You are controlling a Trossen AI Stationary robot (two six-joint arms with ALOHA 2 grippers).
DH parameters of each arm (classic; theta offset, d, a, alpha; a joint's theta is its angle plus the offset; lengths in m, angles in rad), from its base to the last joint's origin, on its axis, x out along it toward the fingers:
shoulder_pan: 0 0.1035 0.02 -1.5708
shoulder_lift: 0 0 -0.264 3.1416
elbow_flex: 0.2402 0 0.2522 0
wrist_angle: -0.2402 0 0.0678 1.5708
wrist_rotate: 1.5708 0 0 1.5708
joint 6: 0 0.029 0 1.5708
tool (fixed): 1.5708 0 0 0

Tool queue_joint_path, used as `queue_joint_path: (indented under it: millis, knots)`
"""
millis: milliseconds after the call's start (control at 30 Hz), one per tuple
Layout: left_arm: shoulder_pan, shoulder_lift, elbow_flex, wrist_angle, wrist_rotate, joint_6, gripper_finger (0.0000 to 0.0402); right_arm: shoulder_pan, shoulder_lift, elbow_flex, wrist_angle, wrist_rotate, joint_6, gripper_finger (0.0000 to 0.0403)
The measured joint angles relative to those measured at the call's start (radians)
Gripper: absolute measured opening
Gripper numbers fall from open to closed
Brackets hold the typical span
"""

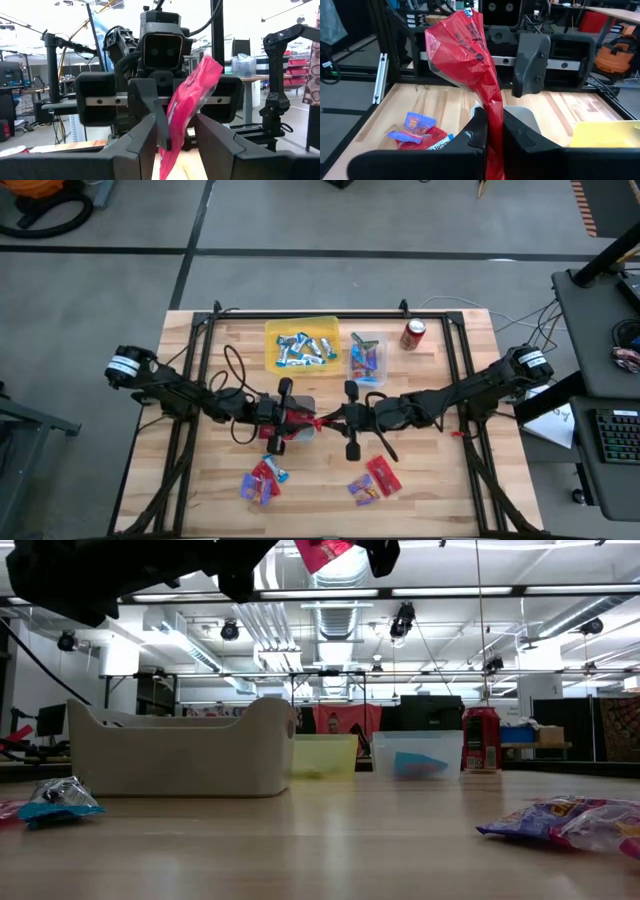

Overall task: Sort candy
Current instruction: Put the red candy into the gray bin

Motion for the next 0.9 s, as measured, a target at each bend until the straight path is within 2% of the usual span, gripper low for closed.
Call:
queue_joint_path:
  millis: [167, 400, 700, 800, 900]
  knots:
    - [-0.001, 0.021, 0.017, 0.000, 0.000, 0.026, 0.0095, 0.000, 0.000, 0.000, -0.001, 0.000, -0.002, 0.0022]
    - [-0.001, 0.020, 0.016, 0.000, 0.000, 0.037, 0.0009, 0.000, 0.004, 0.000, -0.001, 0.001, -0.010, 0.0029]
    - [-0.001, 0.009, 0.015, -0.009, -0.001, 0.047, 0.0003, 0.000, -0.002, 0.000, -0.007, 0.006, -0.008, 0.0083]
    - [-0.001, -0.032, 0.015, -0.087, -0.003, 0.049, 0.0001, 0.000, -0.024, 0.000, -0.020, 0.009, -0.007, 0.0100]
    - [-0.001, -0.105, 0.015, -0.262, -0.025, 0.049, 0.0001, 0.000, -0.051, 0.000, -0.058, 0.038, 0.007, 0.0115]
